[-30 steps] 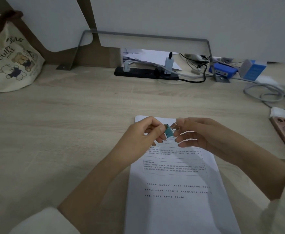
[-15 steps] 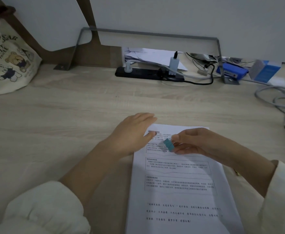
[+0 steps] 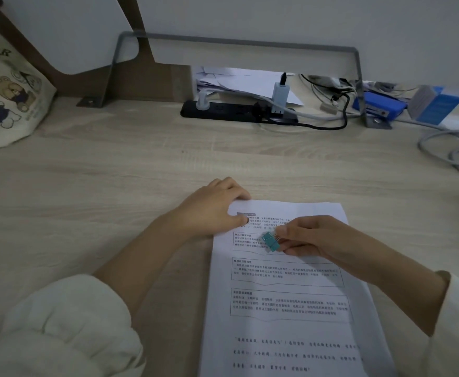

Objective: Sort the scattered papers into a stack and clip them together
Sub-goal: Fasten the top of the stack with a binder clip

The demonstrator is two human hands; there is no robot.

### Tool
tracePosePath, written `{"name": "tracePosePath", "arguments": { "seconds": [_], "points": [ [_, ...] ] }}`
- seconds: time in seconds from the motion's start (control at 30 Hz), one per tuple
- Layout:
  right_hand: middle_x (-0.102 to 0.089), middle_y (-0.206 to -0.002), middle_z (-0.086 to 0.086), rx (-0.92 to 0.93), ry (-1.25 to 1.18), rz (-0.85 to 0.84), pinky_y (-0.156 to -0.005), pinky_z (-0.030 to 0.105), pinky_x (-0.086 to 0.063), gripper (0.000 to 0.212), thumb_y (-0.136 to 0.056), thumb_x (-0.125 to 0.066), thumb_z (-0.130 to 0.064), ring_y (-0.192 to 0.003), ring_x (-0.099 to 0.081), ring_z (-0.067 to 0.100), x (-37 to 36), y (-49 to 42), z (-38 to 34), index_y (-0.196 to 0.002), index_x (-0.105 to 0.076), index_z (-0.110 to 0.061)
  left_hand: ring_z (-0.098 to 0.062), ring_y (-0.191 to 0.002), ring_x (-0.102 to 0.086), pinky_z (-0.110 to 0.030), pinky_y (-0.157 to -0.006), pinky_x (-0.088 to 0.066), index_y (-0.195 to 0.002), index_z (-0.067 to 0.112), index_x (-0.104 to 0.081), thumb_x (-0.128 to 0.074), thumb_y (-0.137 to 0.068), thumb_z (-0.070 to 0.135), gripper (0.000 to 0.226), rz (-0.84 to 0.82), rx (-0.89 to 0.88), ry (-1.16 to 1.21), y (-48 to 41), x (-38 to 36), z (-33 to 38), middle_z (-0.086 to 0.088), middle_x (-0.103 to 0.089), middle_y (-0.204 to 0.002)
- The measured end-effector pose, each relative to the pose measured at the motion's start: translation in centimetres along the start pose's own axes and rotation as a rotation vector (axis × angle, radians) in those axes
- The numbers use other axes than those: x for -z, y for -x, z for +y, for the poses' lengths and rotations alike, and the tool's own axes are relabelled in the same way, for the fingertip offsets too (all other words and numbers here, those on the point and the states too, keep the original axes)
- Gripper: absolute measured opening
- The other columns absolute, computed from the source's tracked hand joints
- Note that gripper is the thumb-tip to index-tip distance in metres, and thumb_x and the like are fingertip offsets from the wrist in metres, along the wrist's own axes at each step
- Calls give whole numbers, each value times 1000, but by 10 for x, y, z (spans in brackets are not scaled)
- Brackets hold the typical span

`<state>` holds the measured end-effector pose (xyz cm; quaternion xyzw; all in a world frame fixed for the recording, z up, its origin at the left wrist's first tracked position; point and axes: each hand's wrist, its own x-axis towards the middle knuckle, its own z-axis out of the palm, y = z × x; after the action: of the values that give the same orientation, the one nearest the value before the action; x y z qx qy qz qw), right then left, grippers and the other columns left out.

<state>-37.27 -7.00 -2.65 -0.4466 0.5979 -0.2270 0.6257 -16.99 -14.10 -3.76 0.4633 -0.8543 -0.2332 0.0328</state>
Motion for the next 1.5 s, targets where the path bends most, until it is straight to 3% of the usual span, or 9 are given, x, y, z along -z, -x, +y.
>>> {"name": "tracePosePath", "arguments": {
  "seconds": [0.23,0.53,0.67,0.8,0.93,1.07,1.2,1.37,1.5],
  "points": [
    [-76,-93,6,22,-1,26,-78,15,-54,51,-60,-70,-44,-83,-70,9,-1,-2,3,-95,-72,-6,-10,-110,-42,-33,-97,-41,-110,24,-53,-64,-80,40,35,-48,78,70,-22,4,2,8,-46,-111],
    [-74,-93,4,98,70,98,-84,18,-54,26,-81,-64,-31,-88,-69,10,-7,9,6,-94,-70,-10,-12,-121,-37,-29,-101,-32,-124,26,-48,-58,-85,35,40,33,16,48,-10,-11,4,6,-43,-128],
    [-66,-97,-13,229,360,313,-78,19,-46,26,-85,-59,-40,-88,-61,5,6,11,1,-98,-68,-20,-12,-122,-36,-29,-103,-31,-128,26,-47,-56,-88,33,42,69,15,75,-5,-15,6,6,-42,-129],
    [-56,-112,-12,236,505,473,-85,29,-45,31,-86,-57,-41,-103,-55,11,30,-2,4,-108,-63,-20,-13,-124,-35,-28,-104,-27,-130,24,-46,-53,-91,31,41,103,6,75,-2,-20,6,5,-42,-131],
    [-61,-90,-15,253,548,431,-66,14,-39,20,-88,-57,-36,-84,-55,2,35,-8,7,-98,-64,-21,-12,-123,-35,-26,-103,-23,-129,24,-46,-48,-93,29,36,136,0,92,0,-25,3,6,-42,-130],
    [-63,-99,-15,313,497,427,-70,15,-40,25,-88,-55,-40,-89,-56,-2,34,-9,1,-100,-65,-21,-11,-125,-32,-21,-101,-20,-132,23,-44,-46,-94,30,39,231,13,74,3,-29,1,6,-39,-132],
    [-66,-99,-20,346,468,248,-64,3,-42,20,-88,-55,-40,-85,-60,-10,19,-8,-12,-98,-66,-27,-9,-127,-28,-27,-107,-27,-137,27,-38,-52,-87,49,56,272,85,151,15,-25,-10,8,-36,-134],
    [-55,-118,-17,312,559,318,-86,21,-36,24,-84,-59,-42,-106,-51,5,28,-12,-4,-103,-63,-29,-4,-123,-29,-26,-101,-29,-135,32,-39,-63,-77,53,66,144,77,147,20,-13,-18,14,-36,-131],
    [-54,-124,-14,267,557,312,-74,16,-40,27,-84,-60,-39,-98,-53,5,33,-15,3,-106,-63,-25,-5,-120,-33,-26,-101,-30,-130,31,-45,-61,-81,46,53,145,45,117,20,-12,-22,13,-40,-126]
  ]
}}
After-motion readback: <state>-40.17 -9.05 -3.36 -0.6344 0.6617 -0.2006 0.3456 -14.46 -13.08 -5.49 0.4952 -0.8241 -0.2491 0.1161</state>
